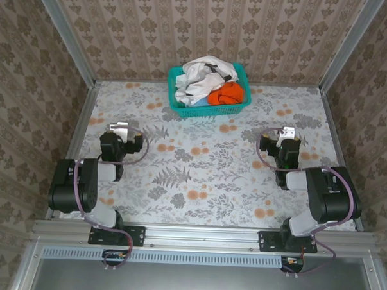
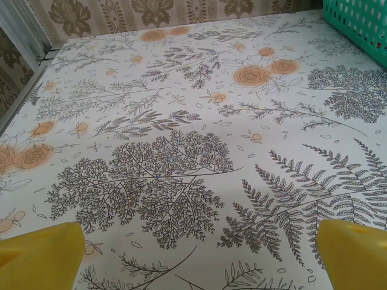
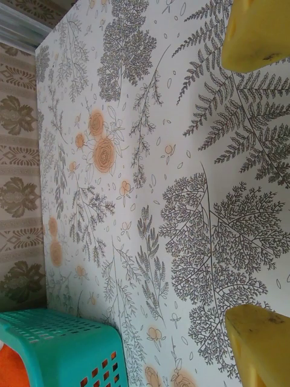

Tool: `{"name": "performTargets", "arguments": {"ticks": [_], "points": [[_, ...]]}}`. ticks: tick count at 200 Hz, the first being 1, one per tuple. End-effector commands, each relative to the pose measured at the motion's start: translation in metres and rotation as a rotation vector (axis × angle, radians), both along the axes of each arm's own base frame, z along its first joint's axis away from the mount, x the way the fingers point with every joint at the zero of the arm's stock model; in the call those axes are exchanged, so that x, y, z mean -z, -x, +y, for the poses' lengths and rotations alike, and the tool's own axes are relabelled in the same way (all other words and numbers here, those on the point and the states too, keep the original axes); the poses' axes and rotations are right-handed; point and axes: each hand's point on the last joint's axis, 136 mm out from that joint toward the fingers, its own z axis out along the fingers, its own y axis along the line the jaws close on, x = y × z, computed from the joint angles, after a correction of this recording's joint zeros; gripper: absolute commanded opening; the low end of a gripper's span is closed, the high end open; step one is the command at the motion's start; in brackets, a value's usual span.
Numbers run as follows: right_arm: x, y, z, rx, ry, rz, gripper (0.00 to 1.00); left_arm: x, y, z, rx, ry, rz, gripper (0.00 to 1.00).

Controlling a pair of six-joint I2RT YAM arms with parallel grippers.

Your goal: Fold and stack the t-shirts

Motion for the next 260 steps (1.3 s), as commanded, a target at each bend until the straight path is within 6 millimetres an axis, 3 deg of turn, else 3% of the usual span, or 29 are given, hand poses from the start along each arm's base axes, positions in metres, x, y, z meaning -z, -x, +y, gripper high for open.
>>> {"name": "performTargets", "arguments": {"ticks": [1,171,190,206,235,260], "points": [[-0.006,-0.003,0.003,-0.010,-0.009,-0.020,1.00,-0.006,-0.004,0.003,-0.017,0.015,-0.015,1.00],[-0.006,-0.002,0.003,-0.010,-0.013,-0.021,0.99,-0.006,-0.004,0.004,-0.018,0.015,-0.014,1.00],[-0.015,-0.001,0.002,-0.009,-0.013,-0.034,0.99,-0.007,-0.004,0.004,-0.022,0.009,-0.018,1.00],[-0.028,0.004,-0.001,0.008,-0.013,-0.011,0.99,-0.019,-0.005,0.005,-0.060,-0.028,-0.024,1.00],[-0.080,0.020,-0.011,0.081,-0.040,-0.074,1.00,-0.049,0.006,0.012,-0.123,-0.051,-0.054,1.00],[-0.116,0.052,-0.050,0.372,-0.201,-0.148,1.00,-0.115,0.007,0.025,-0.210,0.018,-0.220,1.00]]}}
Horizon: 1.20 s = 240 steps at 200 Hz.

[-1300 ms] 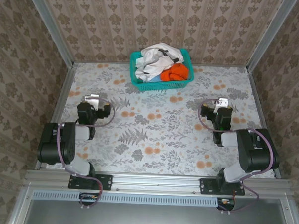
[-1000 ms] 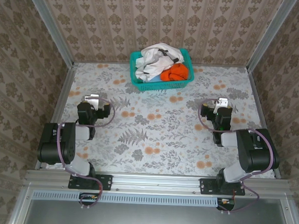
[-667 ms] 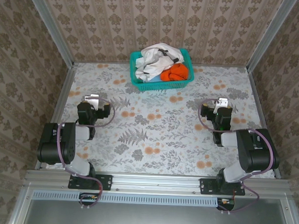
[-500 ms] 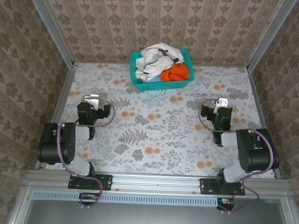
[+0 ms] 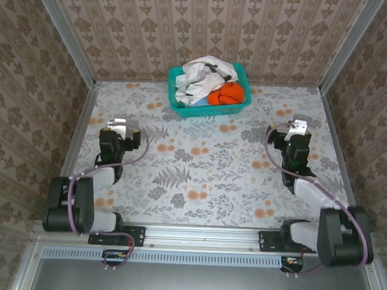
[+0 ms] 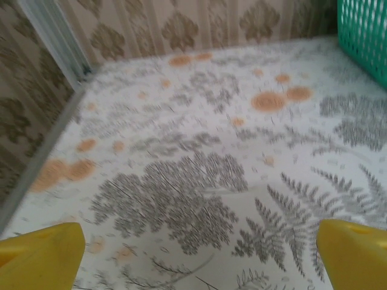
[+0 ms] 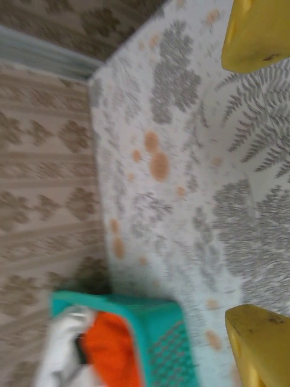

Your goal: Fold and stack the t-shirts

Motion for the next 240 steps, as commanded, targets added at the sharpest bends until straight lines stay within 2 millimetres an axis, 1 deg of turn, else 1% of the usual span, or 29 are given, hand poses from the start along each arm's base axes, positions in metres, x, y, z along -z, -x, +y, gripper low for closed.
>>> {"name": "performTargets", "arguments": {"ticks": [1,7,14,25,32,43,46,48,57,66,78,91,98,106,114,122,136,147,154,155,159,169,177,180,183,194,206,225,240], "points": [[-0.018,0.030,-0.038,0.274,-0.161,-0.006,1.00,-0.067,-0.002,0.019,-0.113,0.054,-0.161,1.00],[-0.026,0.040,-0.048,0.349,-0.230,-0.019,1.00,-0.085,-0.003,0.025,-0.139,0.084,-0.210,1.00],[-0.035,0.044,-0.049,0.334,-0.260,0.004,1.00,-0.103,-0.003,0.036,-0.188,0.151,-0.248,1.00],[-0.045,0.037,-0.037,0.227,-0.279,0.055,1.00,-0.123,-0.007,0.055,-0.259,0.312,-0.252,1.00],[-0.049,0.033,-0.033,0.204,-0.306,0.075,1.00,-0.127,-0.008,0.068,-0.316,0.421,-0.204,1.00],[-0.053,0.028,-0.028,0.192,-0.358,0.091,0.99,-0.125,-0.006,0.090,-0.463,0.578,-0.106,1.00],[-0.055,0.026,-0.026,0.182,-0.371,0.088,1.00,-0.118,-0.005,0.095,-0.506,0.613,-0.065,1.00],[-0.056,0.025,-0.024,0.175,-0.378,0.086,1.00,-0.120,-0.005,0.099,-0.526,0.637,-0.054,1.00],[-0.060,0.021,-0.017,0.137,-0.416,0.067,1.00,-0.116,-0.010,0.104,-0.543,0.693,0.009,1.00],[-0.060,0.018,-0.010,0.106,-0.471,0.066,1.00,-0.114,-0.013,0.111,-0.580,0.712,0.006,1.00],[-0.052,0.009,0.012,0.035,-0.522,0.158,0.99,-0.110,-0.019,0.116,-0.606,0.764,0.010,1.00],[-0.042,0.001,0.051,-0.050,-0.518,0.292,1.00,-0.107,-0.034,0.108,-0.557,0.770,0.048,1.00],[-0.037,0.000,0.071,-0.086,-0.489,0.352,0.99,-0.109,-0.045,0.097,-0.510,0.753,0.072,1.00],[-0.030,0.002,0.086,-0.098,-0.469,0.417,1.00,-0.106,-0.059,0.080,-0.464,0.720,0.110,1.00],[-0.022,0.005,0.099,-0.113,-0.466,0.471,1.00,-0.105,-0.071,0.060,-0.418,0.679,0.139,1.00],[-0.012,0.008,0.112,-0.138,-0.468,0.529,1.00,-0.102,-0.086,0.033,-0.361,0.644,0.172,1.00],[0.003,0.013,0.130,-0.194,-0.451,0.625,1.00,-0.092,-0.110,-0.026,-0.246,0.618,0.252,1.00],[0.020,0.025,0.137,-0.218,-0.431,0.740,1.00,-0.081,-0.126,-0.075,-0.149,0.602,0.332,0.98],[0.025,0.031,0.141,-0.239,-0.426,0.789,1.00,-0.076,-0.136,-0.108,-0.083,0.588,0.377,0.97],[0.029,0.032,0.142,-0.239,-0.424,0.808,1.00,-0.075,-0.137,-0.112,-0.075,0.587,0.384,0.97],[0.037,0.035,0.145,-0.249,-0.424,0.849,1.00,-0.071,-0.140,-0.128,-0.047,0.573,0.416,0.96],[0.044,0.044,0.151,-0.278,-0.423,0.911,1.00,-0.062,-0.149,-0.169,0.025,0.537,0.474,0.96],[0.050,0.051,0.154,-0.296,-0.422,0.948,1.00,-0.055,-0.155,-0.198,0.076,0.508,0.512,0.95],[0.051,0.053,0.155,-0.305,-0.425,0.959,0.99,-0.057,-0.156,-0.206,0.093,0.502,0.516,0.95],[0.052,0.055,0.157,-0.313,-0.423,0.966,1.00,-0.051,-0.158,-0.215,0.106,0.492,0.534,0.95],[0.057,0.062,0.159,-0.332,-0.423,0.984,0.99,-0.045,-0.164,-0.240,0.135,0.470,0.566,0.94],[0.060,0.068,0.161,-0.355,-0.425,0.996,1.00,-0.035,-0.172,-0.257,0.145,0.458,0.592,0.94],[0.066,0.075,0.161,-0.377,-0.424,1.006,1.00,-0.024,-0.188,-0.277,0.169,0.475,0.612,0.94],[0.071,0.080,0.160,-0.382,-0.415,1.015,1.00,-0.016,-0.200,-0.287,0.184,0.511,0.619,0.94]]}}
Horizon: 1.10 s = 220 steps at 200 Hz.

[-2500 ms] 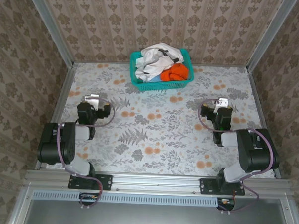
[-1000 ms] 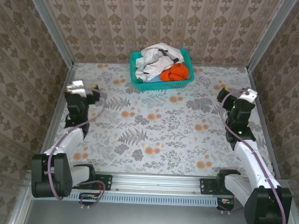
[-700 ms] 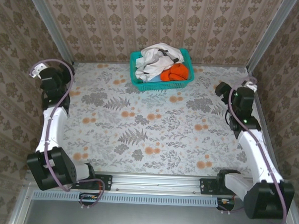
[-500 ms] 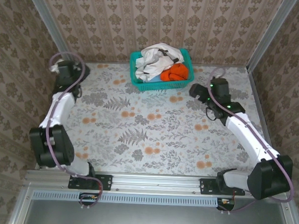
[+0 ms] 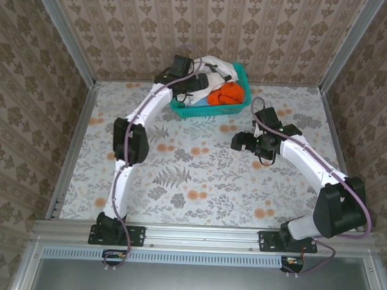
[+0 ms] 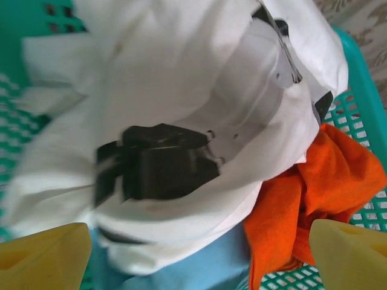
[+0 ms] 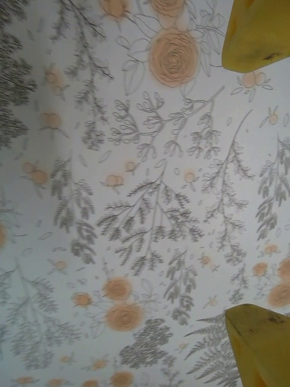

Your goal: Fold and stack the t-shirts

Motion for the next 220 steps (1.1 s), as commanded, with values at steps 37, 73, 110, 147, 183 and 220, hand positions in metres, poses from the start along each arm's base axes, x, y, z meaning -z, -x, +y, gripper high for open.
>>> {"name": "performTargets", "arguments": {"ticks": [37,73,110,147,183,220], "points": [[0.000,0.027,-0.004,-0.062,0.013,0.020,0.99,0.036,-0.017,-0.004,0.022,0.119,0.110,0.70],[-0.009,0.013,-0.009,0.025,0.018,-0.025,1.00,0.035,-0.024,0.000,0.038,0.220,0.136,0.00],[-0.026,-0.009,-0.016,0.089,0.050,-0.097,1.00,-0.056,-0.026,-0.002,0.076,0.294,-0.041,0.00],[-0.037,-0.040,-0.022,0.183,0.024,-0.155,1.00,-0.191,0.009,-0.009,0.148,0.346,-0.303,0.00],[-0.039,-0.074,-0.036,0.312,-0.018,-0.142,1.00,-0.304,0.079,0.009,0.203,0.297,-0.533,0.00],[-0.024,-0.116,-0.062,0.516,-0.164,-0.105,0.96,-0.369,0.154,0.085,0.077,0.211,-0.724,0.00]]}}
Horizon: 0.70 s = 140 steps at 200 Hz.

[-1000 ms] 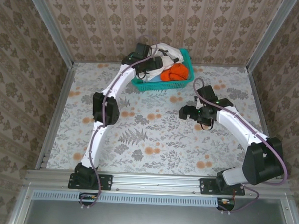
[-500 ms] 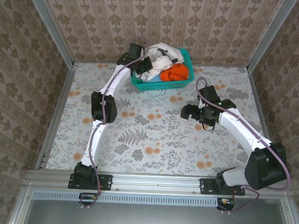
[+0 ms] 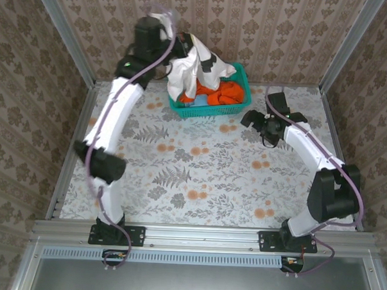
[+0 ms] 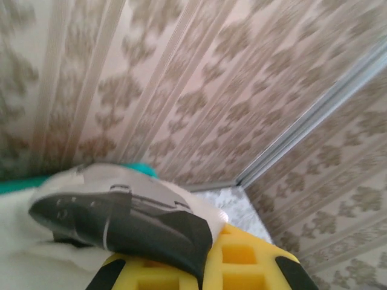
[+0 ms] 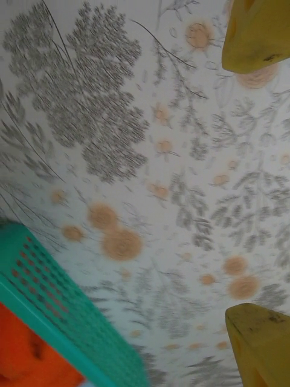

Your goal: Fold and stack the t-shirts

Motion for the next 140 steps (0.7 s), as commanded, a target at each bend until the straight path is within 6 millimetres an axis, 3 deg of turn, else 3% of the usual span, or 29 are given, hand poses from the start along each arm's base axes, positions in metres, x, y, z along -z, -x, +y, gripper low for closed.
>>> {"name": "performTargets", "arguments": {"ticks": [1,31,59,103,140], "points": [[-0.003,-0.031,-0.011,0.130,-0.104,-0.024,0.96,-0.063,0.041,0.060,-0.148,-0.020,-0.221,0.00],[-0.010,-0.068,-0.011,0.134,-0.090,-0.033,0.88,-0.092,0.094,0.153,-0.382,0.006,-0.303,0.00],[0.003,-0.098,-0.001,0.162,-0.119,0.023,0.76,-0.064,0.119,0.213,-0.528,-0.012,-0.210,0.00],[0.029,-0.135,0.024,0.216,-0.132,0.073,0.66,0.017,0.144,0.249,-0.619,-0.088,-0.011,0.00],[0.048,-0.157,0.025,0.259,-0.094,0.105,0.52,0.081,0.151,0.244,-0.590,-0.044,0.155,0.00]]}}
